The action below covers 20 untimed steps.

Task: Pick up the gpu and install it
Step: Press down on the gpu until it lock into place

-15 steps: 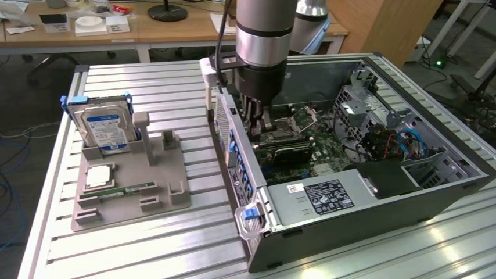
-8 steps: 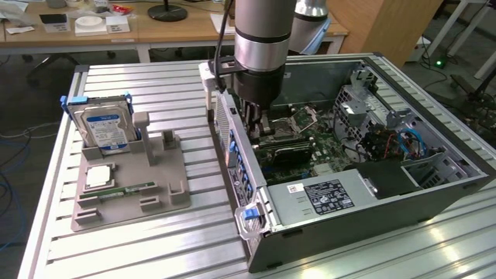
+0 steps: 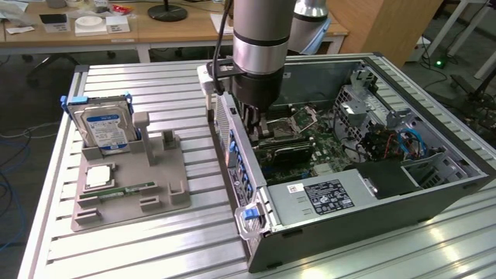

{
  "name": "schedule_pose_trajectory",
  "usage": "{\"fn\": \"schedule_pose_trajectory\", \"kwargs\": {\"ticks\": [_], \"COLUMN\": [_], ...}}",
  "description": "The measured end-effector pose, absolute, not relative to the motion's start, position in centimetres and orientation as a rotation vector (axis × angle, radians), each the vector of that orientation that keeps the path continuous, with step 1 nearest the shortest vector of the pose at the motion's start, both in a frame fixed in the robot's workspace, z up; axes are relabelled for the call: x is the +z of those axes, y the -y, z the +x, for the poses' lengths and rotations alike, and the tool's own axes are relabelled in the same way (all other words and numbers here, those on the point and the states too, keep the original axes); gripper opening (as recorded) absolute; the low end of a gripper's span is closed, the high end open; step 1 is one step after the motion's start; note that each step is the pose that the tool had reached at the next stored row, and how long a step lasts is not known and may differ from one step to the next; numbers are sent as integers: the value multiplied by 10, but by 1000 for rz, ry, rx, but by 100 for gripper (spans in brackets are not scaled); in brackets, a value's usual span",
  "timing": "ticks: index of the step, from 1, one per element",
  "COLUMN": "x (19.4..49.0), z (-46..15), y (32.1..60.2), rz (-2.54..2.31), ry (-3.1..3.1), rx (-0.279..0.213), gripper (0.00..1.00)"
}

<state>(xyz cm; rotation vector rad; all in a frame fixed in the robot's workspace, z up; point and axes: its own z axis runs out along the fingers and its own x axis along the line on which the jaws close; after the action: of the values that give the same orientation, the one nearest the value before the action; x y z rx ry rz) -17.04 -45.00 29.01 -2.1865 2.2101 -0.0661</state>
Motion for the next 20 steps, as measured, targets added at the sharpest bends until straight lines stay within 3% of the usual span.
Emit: {"fn": "schedule_pose_trajectory", "kwargs": {"ticks": [20], "x": [260], "z": [-156], "y": [450], "rz": [-2188], "ry": [-2211], "rx": [-66], "gripper": [11]}}
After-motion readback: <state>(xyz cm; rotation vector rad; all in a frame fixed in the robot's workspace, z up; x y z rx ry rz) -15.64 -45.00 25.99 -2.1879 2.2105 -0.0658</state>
